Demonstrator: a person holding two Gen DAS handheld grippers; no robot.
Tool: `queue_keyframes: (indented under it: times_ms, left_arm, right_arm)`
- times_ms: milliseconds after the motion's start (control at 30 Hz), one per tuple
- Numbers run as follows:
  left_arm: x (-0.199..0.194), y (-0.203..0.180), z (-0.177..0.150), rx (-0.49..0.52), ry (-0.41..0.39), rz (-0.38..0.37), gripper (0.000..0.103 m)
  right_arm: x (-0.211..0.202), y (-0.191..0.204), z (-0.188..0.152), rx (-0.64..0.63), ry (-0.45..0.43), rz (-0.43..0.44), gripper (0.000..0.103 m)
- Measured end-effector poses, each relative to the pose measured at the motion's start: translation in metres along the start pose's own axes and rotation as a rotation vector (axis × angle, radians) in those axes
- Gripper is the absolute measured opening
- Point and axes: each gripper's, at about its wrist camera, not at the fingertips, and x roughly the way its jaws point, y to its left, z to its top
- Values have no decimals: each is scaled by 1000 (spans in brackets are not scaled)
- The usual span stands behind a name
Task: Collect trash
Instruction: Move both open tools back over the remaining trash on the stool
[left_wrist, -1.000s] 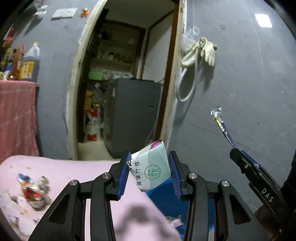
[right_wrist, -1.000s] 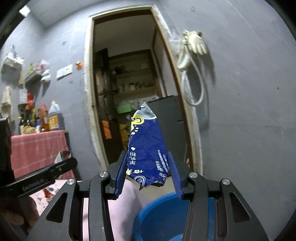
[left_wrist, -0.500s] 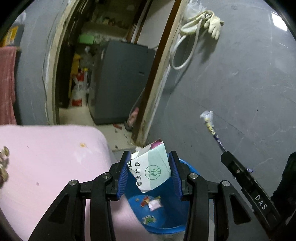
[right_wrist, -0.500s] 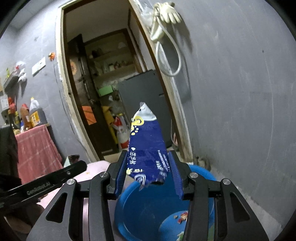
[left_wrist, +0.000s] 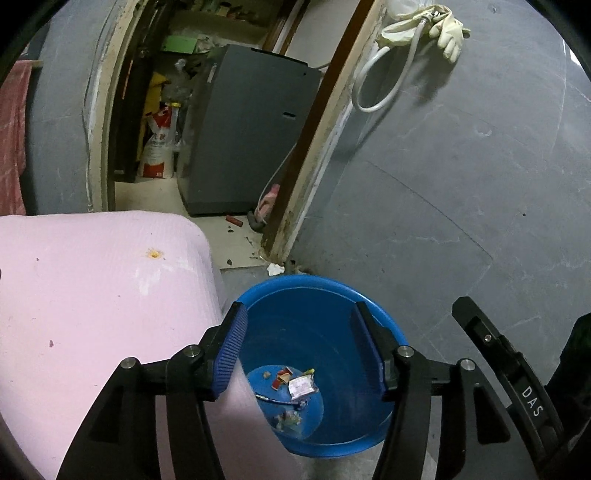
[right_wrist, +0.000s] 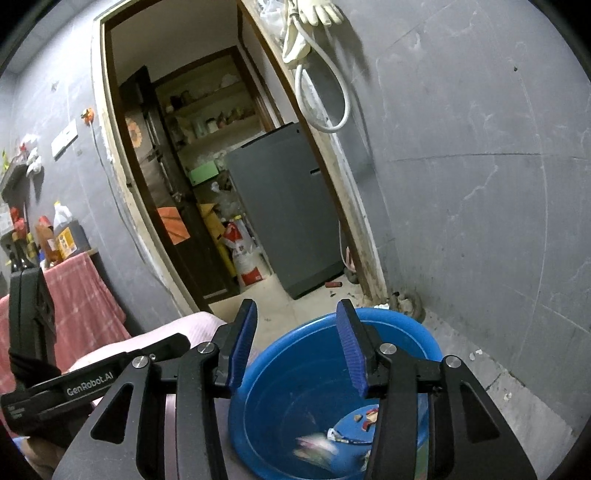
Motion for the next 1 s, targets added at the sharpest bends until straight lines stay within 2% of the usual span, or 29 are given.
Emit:
queue_keyframes:
  times_ms: [133,300,367,433,533,667,733,1000]
  left_arm:
    - [-14,4,0,6,-43,18,63]
    - [-33,10,3,22,-96,60,68]
    - [-41,12,4,29,-117,79,76]
    - [-52,17,4,32,-154,103,85]
    - [-69,24,3,34,-204,143,94]
    - [-93,35,3,36,-260,195,97]
    - [-105,41,2,41,-287,227,98]
    - [-153,67,-4,64,-398,325,100]
  right_arm:
    - [-4,3,0,-10,-25,1,51]
    - [-10,9,2,-29,-62,9,58]
    - [-12,12,4,-36,-76,14,61]
    - [-14,17,5,-50,-94,24,76]
    - [-18,26,5,-69,-123,48,82]
    - [-23,40,6,-95,-161,74,92]
    - [-26,49,7,-110,-185,88,103]
    - [-36,91,6,-187,-267,152,103]
